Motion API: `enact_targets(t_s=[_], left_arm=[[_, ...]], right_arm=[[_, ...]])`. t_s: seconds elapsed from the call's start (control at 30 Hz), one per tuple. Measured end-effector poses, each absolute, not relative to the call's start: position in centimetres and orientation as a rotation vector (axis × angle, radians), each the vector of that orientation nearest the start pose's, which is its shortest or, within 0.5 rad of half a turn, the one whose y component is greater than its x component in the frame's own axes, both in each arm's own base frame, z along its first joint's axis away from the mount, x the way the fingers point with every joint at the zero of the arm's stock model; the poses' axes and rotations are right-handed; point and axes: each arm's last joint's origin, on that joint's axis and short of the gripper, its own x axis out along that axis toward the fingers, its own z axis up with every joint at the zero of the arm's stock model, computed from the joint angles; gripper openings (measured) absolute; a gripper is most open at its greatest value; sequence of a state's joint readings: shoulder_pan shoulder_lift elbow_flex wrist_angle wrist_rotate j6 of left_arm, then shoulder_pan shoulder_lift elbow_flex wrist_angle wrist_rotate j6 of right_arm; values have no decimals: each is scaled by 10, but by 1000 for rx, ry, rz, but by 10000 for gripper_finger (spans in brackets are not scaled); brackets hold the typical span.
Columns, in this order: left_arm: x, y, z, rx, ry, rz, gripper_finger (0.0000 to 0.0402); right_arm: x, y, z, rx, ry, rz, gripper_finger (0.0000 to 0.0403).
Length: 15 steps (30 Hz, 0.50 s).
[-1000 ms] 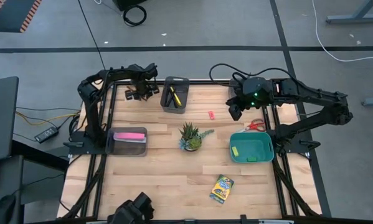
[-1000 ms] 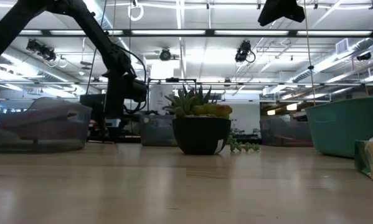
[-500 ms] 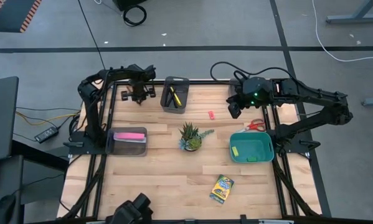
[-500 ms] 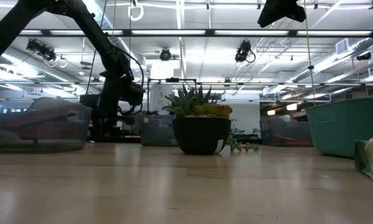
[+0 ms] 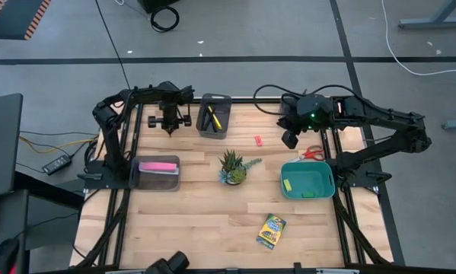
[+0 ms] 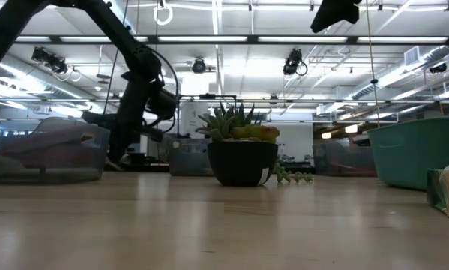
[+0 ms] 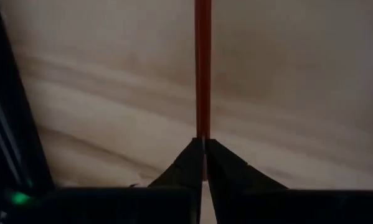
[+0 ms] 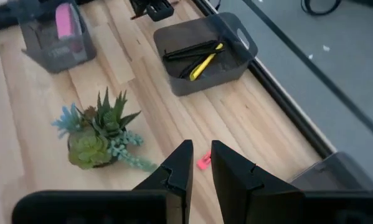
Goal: Sort crayons/erasers/pens/pencils in bins
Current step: Put the brown pencil into the right black bin
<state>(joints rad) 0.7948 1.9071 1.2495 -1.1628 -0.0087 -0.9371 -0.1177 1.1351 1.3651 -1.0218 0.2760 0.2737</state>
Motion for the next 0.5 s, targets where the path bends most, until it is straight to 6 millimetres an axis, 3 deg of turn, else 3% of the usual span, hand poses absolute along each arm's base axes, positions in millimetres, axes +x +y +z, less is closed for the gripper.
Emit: enact_targets(t_s=[0.23, 0.5], left_arm=[[244, 188, 181, -1341, 1319, 1357, 5], [253, 162, 207, -1338, 1218, 1342, 5]], right_arm=[[198, -34, 389, 93, 761, -446, 65], [195, -49, 389, 37, 785, -463, 65]])
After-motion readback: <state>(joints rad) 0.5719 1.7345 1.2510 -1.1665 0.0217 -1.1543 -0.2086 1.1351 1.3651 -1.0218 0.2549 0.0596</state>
